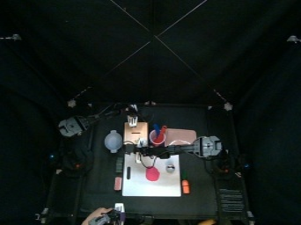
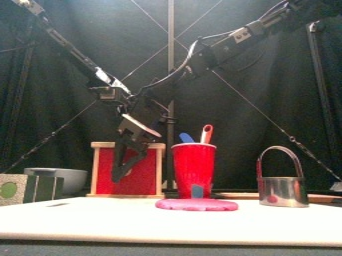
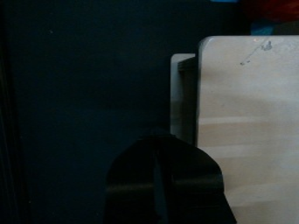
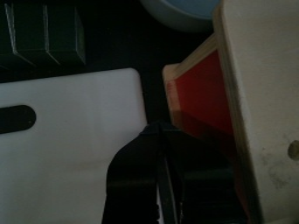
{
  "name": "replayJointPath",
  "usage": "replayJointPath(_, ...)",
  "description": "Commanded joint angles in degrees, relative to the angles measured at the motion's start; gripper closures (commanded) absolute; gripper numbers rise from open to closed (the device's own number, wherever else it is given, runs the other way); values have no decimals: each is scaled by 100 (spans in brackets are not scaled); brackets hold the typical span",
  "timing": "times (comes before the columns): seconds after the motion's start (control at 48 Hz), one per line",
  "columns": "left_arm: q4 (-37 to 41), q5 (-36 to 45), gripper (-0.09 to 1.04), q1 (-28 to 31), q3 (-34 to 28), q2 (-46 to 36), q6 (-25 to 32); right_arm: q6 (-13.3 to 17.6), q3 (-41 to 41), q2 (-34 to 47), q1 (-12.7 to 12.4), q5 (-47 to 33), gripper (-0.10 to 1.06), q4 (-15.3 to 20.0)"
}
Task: Get the cutter from the drawer then cut the dough then place the extra dough in the bowl
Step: Cut the dough
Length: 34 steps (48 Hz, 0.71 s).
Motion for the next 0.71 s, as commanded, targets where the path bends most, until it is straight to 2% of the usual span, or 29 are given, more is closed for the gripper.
replayJointPath(0.021,-9,-53,60,0,-114,-70,-18,35,-158,-202,-62,0,82,9)
replayJointPath(0.104,-18,-132,60,9,-123,-88,-18,44,-167,-246,-9,53,82,70)
replayJointPath(0.271,-53,-193,60,9,-158,-123,-26,35,-211,-369,255,308,82,220)
replayJointPath(0.708,-202,-896,60,360,-264,-466,-396,26,-176,-949,765,466,82,281)
